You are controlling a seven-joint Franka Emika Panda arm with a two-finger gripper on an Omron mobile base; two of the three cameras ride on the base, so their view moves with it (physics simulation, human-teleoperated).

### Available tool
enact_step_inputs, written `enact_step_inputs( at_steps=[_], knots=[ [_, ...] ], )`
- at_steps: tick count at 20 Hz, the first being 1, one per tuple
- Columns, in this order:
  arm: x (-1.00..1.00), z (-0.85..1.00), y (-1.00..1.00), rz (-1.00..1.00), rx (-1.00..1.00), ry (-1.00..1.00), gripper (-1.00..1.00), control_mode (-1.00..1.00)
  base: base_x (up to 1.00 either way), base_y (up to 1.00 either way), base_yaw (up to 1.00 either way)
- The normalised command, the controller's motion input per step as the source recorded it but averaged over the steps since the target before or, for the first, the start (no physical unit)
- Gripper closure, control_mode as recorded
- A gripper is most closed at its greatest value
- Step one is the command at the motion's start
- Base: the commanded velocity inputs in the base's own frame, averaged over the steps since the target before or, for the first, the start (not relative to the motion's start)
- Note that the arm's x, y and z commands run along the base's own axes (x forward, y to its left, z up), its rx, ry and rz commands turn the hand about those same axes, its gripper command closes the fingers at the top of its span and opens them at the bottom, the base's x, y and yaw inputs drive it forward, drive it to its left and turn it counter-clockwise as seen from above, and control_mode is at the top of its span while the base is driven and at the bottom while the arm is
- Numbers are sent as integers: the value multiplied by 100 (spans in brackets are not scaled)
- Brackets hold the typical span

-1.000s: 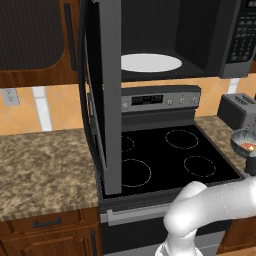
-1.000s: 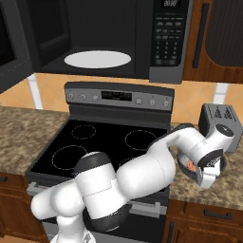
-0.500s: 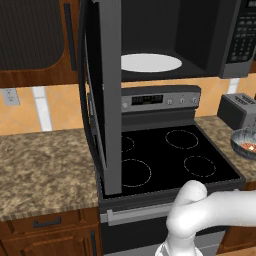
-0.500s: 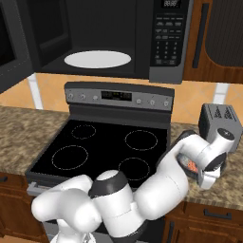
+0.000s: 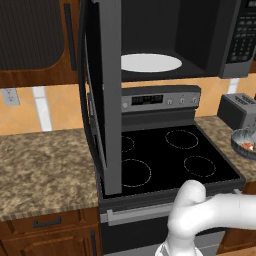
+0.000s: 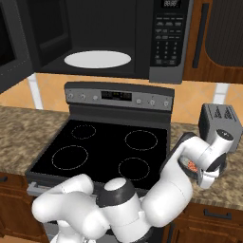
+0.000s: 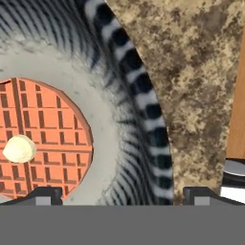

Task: Open the microwave, place the bowl with waffle inside the microwave, then close the microwave door and turn it on.

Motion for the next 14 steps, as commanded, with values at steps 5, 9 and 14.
enact_step_inputs(
  at_steps=[5,9,14],
  knots=[
    [0,-1,0,0,0,0,-100,-100,0,0,0],
    [0,0,0,0,0,0,100,-100,0,0,0],
    [0,0,0,0,0,0,100,-100,0,0,0]
  ],
)
